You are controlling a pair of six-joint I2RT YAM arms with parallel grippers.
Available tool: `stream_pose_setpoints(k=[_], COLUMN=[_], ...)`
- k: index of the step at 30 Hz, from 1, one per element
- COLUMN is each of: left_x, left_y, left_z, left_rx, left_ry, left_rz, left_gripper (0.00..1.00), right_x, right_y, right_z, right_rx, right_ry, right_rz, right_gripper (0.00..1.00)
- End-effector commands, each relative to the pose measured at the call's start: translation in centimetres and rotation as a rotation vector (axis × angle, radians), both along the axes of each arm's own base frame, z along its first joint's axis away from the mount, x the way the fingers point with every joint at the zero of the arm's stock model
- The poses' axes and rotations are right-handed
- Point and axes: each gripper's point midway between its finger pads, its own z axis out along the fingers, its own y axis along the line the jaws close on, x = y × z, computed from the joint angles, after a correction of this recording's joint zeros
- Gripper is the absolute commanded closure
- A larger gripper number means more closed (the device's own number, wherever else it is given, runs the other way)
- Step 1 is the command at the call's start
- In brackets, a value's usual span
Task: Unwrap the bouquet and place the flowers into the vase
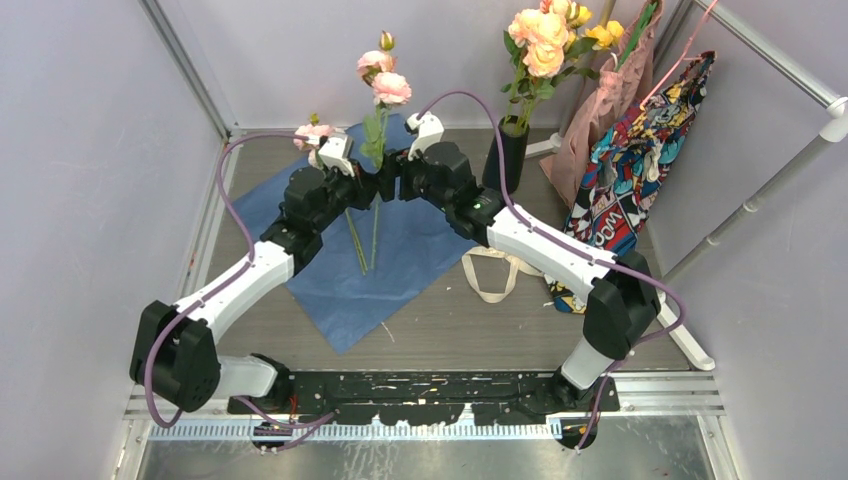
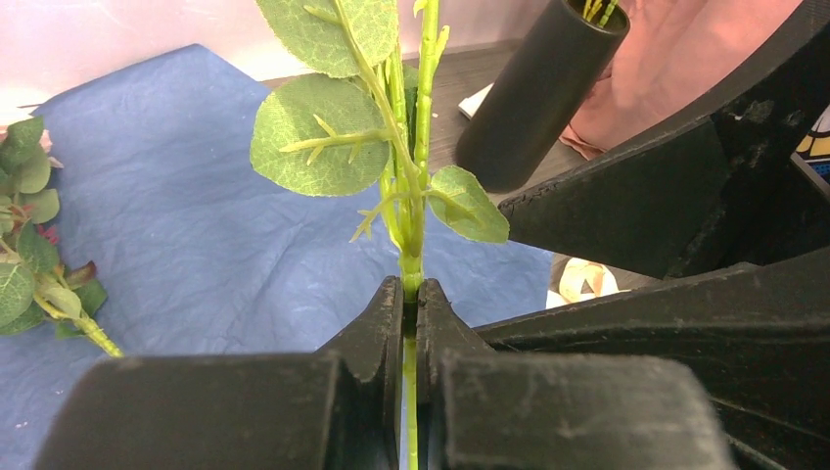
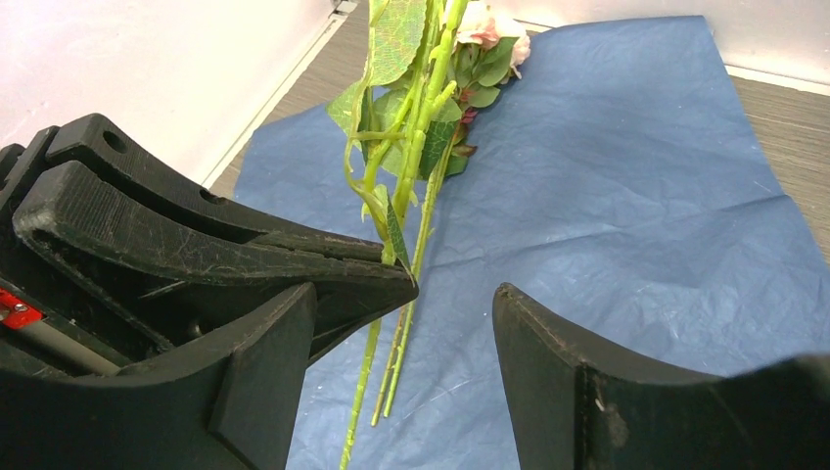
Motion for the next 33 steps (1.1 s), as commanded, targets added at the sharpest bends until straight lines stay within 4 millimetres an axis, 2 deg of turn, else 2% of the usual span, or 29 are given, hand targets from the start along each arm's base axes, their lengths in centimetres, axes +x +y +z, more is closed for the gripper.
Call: stream_pose_setpoints(k=[1, 6, 10, 21, 27, 33], left_x=[-2.7, -2.5, -2.5, -2.6, -3.0, -3.0], left_y=[-1.8, -1.5, -1.4, -1.5, -1.5, -1.4], left_z=[4.2, 3.8, 4.0, 4.0, 4.4, 4.7], left_rx=[-0.04, -0.011, -0.011, -0.014, -0.024, -0.02], left_ry=[-0.121, -0.116, -0.123, -0.124, -0.133, -0.139], left_rz=[-0.11, -0.093, -0.093, -0.094, -0.105, -0.103], left_gripper=[1.0, 1.0, 1.0, 1.0, 1.0, 1.0], right_x=[2.2, 2.3, 1.7, 0.6, 1.3, 1.5], right_y=[-1.1, -1.0, -1.9, -3.8, -2.9, -1.3], right_z=[5.4, 6.2, 7.9, 10.1, 9.3, 7.5], right_rx=[0.078, 0.075, 0.092, 0.105, 0.088, 0.105], right_ry=[-0.13, -0.138, -0.168, -0.214, -0.201, -0.15], right_rz=[-0.096, -0.092, -0.104, -0.131, -0.122, -0.075], right_gripper=[0.29, 0.3, 0.3, 0.3, 0.3, 0.31])
